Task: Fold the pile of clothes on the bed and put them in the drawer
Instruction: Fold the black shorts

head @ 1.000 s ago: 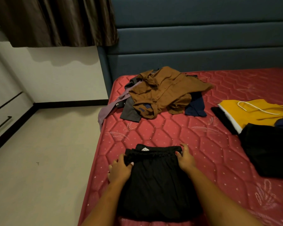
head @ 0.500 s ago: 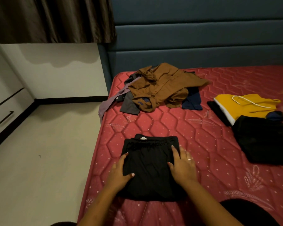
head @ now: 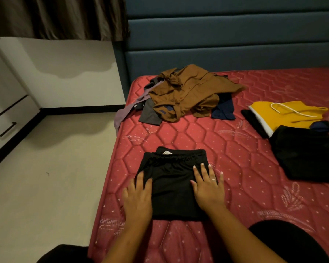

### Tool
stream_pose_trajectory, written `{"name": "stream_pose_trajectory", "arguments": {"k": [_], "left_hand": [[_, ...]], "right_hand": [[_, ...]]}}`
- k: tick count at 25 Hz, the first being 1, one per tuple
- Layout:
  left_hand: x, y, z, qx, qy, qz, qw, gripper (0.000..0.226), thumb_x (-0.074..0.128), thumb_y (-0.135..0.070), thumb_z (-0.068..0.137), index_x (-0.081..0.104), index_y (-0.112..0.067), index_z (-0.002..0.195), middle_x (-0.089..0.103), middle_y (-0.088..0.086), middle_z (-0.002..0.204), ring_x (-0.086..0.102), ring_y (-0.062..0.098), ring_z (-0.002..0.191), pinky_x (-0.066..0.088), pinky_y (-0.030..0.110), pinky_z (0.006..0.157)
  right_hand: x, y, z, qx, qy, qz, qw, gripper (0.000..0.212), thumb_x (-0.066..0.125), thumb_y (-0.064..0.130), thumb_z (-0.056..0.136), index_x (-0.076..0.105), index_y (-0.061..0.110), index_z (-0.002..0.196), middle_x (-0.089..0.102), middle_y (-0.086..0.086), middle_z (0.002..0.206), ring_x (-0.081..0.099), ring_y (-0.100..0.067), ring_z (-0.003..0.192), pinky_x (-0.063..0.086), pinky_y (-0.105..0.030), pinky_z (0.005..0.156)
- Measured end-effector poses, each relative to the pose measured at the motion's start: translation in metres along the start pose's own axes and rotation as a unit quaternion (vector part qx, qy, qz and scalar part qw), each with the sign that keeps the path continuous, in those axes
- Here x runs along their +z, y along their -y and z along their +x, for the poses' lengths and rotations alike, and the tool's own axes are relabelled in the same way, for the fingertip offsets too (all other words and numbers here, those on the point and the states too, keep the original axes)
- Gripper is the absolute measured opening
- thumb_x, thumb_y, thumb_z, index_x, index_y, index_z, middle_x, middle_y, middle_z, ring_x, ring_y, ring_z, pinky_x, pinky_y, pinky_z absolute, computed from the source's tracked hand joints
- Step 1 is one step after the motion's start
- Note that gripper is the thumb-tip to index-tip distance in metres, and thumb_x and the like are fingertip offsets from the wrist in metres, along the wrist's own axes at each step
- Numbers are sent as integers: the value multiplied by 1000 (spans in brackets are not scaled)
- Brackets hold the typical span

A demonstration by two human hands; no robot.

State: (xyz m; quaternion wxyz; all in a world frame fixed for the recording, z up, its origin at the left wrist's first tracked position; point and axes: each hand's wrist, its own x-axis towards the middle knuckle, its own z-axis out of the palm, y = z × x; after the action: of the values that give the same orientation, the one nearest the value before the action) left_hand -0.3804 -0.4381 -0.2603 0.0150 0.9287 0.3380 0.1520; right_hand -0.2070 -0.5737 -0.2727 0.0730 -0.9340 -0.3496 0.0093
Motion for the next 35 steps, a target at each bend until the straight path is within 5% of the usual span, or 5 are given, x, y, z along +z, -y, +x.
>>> {"name": "stream_pose_trajectory", "arguments": {"k": [7,12,23,29,35], "left_hand": [[40,-32,11,30,190,-27,981,68,18,-57,86,36,-32,147,34,-3,154,32,22,142,22,43,114],[46,-5,15,-6,156,-1,988,60,30,-61,89,55,-29,133,58,0,134,55,21,124,20,45,105],[63,-7,62,80,149,-5,986,58,33,-55,89,47,-31,140,49,-7,144,45,20,134,32,54,105],[58,-3,63,89,149,-12,985,76,3,-71,83,16,-40,151,16,-11,159,7,12,148,-9,43,113],[35,21,-9,63,157,-9,985,63,17,-73,90,43,-41,139,43,-2,148,29,23,138,-1,44,111]], "right_hand": [[16,18,1,-118,74,11,990,51,34,54,87,59,37,128,61,8,130,58,-16,120,33,-45,107],[6,-19,37,-69,12,-52,996,51,26,54,94,47,39,138,47,21,141,44,-11,134,-2,-49,112],[18,-8,59,-238,53,-35,969,53,31,59,90,48,40,137,55,16,136,52,-7,125,18,-54,106],[8,-37,69,-196,54,-31,979,58,9,57,89,27,50,144,33,28,148,31,-1,138,1,-56,111],[-25,-20,37,-45,38,42,997,51,45,41,96,35,34,146,16,7,158,15,-22,145,17,-45,115]]}}
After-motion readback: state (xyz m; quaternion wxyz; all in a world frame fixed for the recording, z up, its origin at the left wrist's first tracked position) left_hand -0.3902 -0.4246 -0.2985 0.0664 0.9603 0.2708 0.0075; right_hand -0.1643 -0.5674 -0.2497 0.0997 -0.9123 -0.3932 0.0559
